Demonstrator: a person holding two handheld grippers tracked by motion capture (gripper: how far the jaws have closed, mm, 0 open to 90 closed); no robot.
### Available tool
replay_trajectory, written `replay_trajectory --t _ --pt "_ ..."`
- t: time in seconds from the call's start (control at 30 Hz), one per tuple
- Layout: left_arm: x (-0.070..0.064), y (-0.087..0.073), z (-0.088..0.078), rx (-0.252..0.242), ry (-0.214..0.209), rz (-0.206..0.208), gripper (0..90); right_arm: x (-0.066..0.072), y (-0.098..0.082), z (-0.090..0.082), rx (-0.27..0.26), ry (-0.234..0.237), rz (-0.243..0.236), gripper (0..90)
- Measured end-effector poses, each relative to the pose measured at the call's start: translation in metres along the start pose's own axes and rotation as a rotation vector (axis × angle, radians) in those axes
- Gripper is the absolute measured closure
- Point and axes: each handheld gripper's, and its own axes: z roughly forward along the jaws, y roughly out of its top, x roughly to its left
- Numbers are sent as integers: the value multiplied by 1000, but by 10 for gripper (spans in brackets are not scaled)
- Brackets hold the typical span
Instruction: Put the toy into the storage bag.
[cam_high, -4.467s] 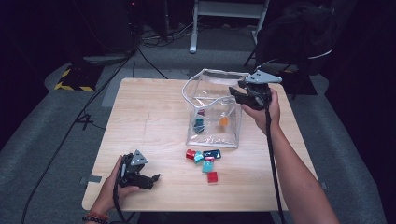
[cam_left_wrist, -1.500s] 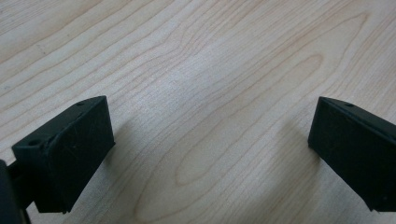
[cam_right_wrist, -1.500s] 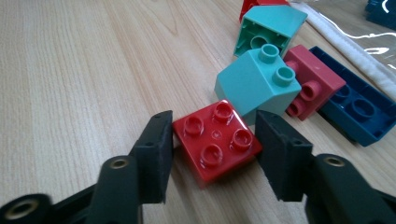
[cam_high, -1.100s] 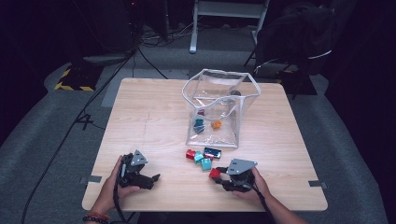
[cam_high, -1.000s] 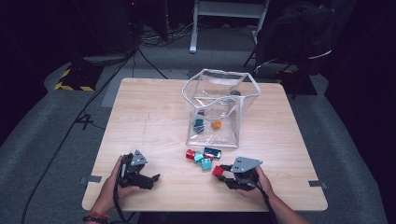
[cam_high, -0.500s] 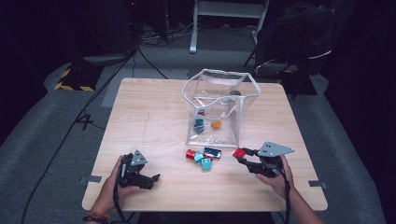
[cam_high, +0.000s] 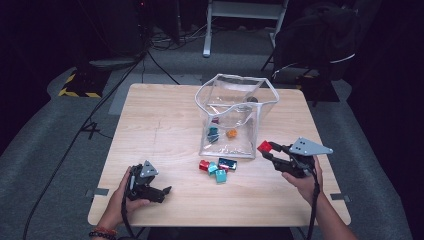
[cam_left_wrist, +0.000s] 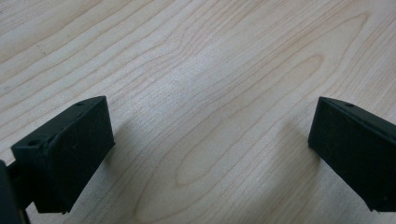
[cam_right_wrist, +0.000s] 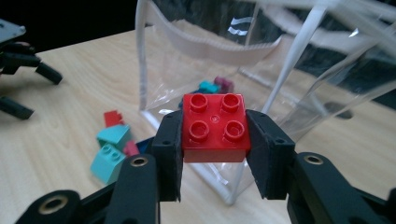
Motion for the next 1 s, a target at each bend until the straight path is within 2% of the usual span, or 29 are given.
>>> replay_trajectory --t 0.27,0.4,0.5,1.0 --pt "0 0 0 0 0 0 4 -17 43 -3 -33 -56 -24 590" --pt "0 0 0 0 0 0 4 -30 66 -3 -49 -78 9 590" --pt "0 0 0 1 -1 0 4 -34 81 0 -34 -104 4 590" --pt "0 0 0 1 -1 0 4 -40 114 31 -1 -135 8 590"
